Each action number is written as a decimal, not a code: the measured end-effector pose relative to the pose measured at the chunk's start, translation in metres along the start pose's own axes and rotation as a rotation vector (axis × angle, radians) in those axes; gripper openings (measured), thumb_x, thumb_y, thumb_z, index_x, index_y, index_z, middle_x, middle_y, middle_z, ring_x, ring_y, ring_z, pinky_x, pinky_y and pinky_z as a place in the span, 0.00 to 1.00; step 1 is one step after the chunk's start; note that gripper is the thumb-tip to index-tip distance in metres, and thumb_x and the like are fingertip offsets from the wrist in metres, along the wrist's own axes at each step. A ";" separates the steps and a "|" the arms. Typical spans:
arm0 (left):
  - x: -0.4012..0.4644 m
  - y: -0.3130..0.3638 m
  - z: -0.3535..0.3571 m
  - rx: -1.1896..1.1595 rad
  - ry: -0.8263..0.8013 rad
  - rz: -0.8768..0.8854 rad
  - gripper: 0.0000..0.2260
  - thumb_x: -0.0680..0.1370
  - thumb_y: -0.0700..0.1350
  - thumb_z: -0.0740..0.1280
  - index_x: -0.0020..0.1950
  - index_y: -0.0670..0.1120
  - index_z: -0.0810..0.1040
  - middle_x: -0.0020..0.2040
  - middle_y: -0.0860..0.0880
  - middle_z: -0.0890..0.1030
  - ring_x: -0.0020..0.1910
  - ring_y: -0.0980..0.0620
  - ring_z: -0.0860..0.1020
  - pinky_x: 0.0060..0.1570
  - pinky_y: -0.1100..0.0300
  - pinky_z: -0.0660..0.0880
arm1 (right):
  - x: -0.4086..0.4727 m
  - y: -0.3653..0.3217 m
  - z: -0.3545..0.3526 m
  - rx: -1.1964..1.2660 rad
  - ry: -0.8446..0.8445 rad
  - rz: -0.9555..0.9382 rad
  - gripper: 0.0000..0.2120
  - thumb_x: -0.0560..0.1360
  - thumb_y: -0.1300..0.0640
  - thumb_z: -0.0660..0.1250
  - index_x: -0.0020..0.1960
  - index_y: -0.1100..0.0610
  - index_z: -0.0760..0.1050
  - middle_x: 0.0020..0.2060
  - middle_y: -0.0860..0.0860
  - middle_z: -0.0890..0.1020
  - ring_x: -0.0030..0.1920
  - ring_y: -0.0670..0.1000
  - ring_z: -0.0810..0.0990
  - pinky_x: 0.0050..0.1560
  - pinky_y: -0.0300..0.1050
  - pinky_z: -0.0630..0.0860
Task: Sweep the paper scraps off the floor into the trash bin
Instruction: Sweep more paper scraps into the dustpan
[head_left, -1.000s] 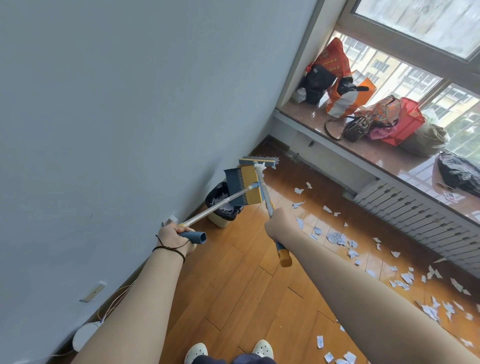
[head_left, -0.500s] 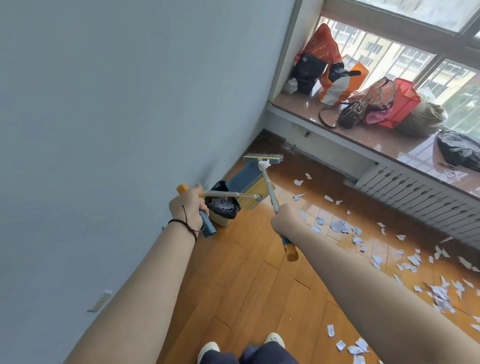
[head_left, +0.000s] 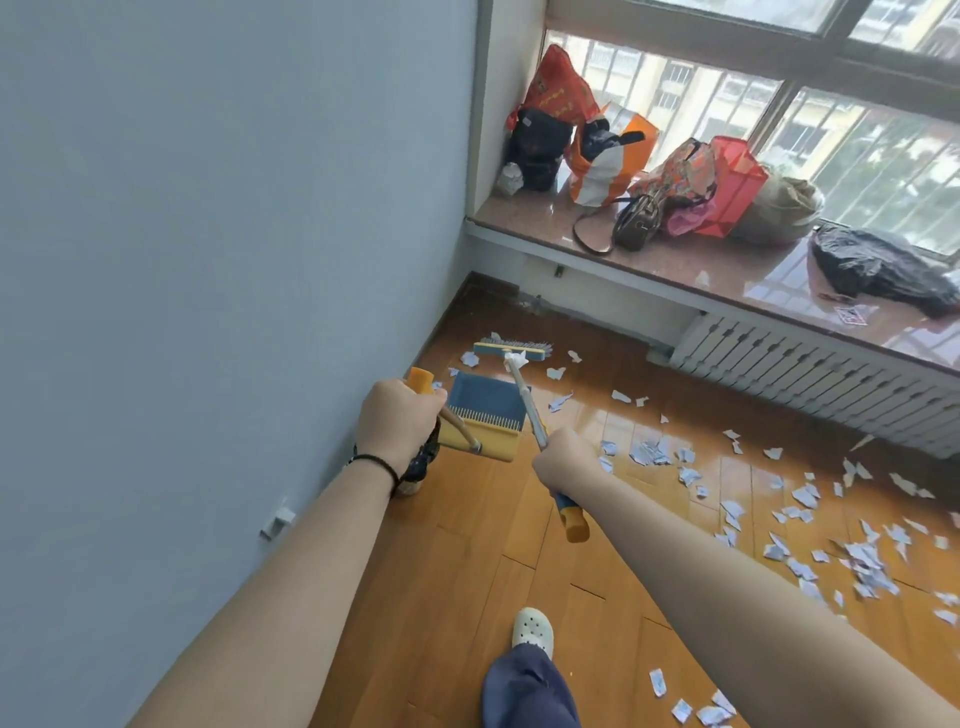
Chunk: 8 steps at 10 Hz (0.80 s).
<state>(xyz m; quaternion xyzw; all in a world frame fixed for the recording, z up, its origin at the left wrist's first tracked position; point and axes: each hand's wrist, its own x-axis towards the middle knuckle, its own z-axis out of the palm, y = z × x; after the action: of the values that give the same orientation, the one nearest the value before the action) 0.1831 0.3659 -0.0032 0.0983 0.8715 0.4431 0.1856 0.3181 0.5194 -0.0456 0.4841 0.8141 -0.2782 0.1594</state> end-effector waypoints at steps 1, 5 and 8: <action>0.030 0.019 0.035 0.022 0.006 -0.029 0.20 0.76 0.50 0.73 0.31 0.45 0.69 0.27 0.47 0.73 0.28 0.44 0.75 0.31 0.60 0.69 | 0.045 0.014 -0.033 0.031 -0.031 0.016 0.06 0.77 0.63 0.58 0.51 0.61 0.72 0.34 0.54 0.75 0.29 0.51 0.74 0.26 0.40 0.72; 0.166 0.070 0.148 -0.048 0.034 -0.254 0.20 0.76 0.54 0.73 0.33 0.44 0.69 0.28 0.46 0.73 0.29 0.44 0.74 0.34 0.54 0.73 | 0.223 0.032 -0.131 0.087 -0.192 0.051 0.04 0.76 0.63 0.60 0.46 0.62 0.73 0.42 0.57 0.81 0.39 0.55 0.77 0.41 0.45 0.75; 0.284 0.083 0.189 0.225 -0.139 -0.259 0.20 0.76 0.51 0.72 0.30 0.45 0.69 0.26 0.49 0.74 0.28 0.47 0.75 0.36 0.51 0.77 | 0.359 -0.024 -0.147 0.248 -0.318 0.077 0.07 0.73 0.61 0.67 0.36 0.57 0.73 0.33 0.53 0.78 0.32 0.52 0.77 0.37 0.44 0.77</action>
<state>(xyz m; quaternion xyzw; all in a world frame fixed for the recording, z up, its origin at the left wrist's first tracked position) 0.0024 0.6486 -0.1051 0.0360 0.9060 0.3073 0.2888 0.1258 0.8511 -0.1117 0.4808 0.7192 -0.4428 0.2358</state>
